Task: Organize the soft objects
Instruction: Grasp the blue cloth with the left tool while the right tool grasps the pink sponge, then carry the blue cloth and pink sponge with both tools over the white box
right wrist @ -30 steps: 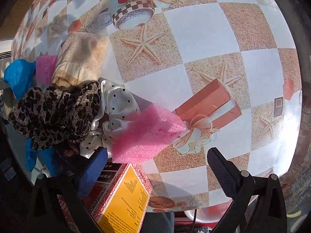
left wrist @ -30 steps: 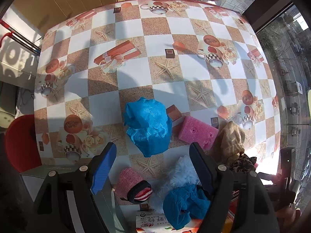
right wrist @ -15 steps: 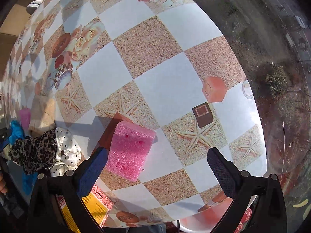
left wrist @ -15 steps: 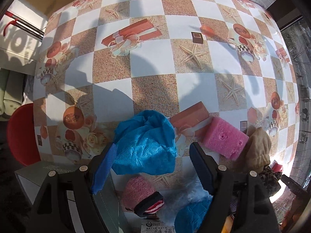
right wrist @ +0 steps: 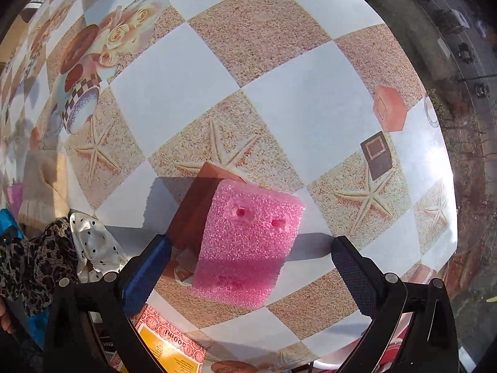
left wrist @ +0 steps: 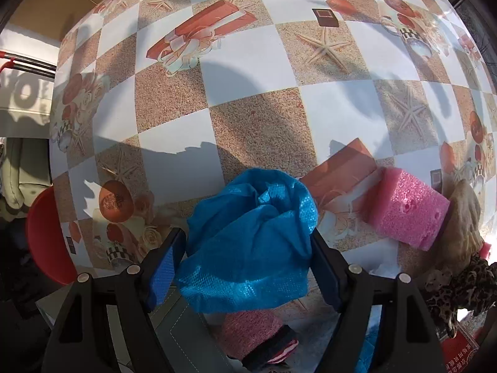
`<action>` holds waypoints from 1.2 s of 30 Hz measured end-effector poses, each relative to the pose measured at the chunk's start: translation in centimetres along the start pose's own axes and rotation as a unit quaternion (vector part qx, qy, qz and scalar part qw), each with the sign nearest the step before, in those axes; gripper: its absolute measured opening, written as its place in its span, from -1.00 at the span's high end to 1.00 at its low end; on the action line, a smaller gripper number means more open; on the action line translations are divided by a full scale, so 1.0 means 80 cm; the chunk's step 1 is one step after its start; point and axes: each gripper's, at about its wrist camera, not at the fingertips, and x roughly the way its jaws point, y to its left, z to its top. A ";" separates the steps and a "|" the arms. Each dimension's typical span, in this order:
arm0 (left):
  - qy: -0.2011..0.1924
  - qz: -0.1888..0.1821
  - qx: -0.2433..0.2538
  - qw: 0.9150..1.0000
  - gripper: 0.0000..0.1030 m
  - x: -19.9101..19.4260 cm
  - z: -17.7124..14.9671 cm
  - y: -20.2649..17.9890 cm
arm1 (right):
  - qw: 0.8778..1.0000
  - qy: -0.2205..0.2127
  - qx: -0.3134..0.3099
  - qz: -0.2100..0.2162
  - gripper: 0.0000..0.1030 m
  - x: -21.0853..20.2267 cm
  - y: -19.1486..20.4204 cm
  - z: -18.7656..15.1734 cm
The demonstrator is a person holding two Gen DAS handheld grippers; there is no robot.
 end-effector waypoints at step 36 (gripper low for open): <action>-0.120 -0.063 0.070 0.988 0.30 -0.176 -0.123 -0.111 | 0.984 -0.111 -0.034 0.137 0.00 -0.159 0.018 -0.009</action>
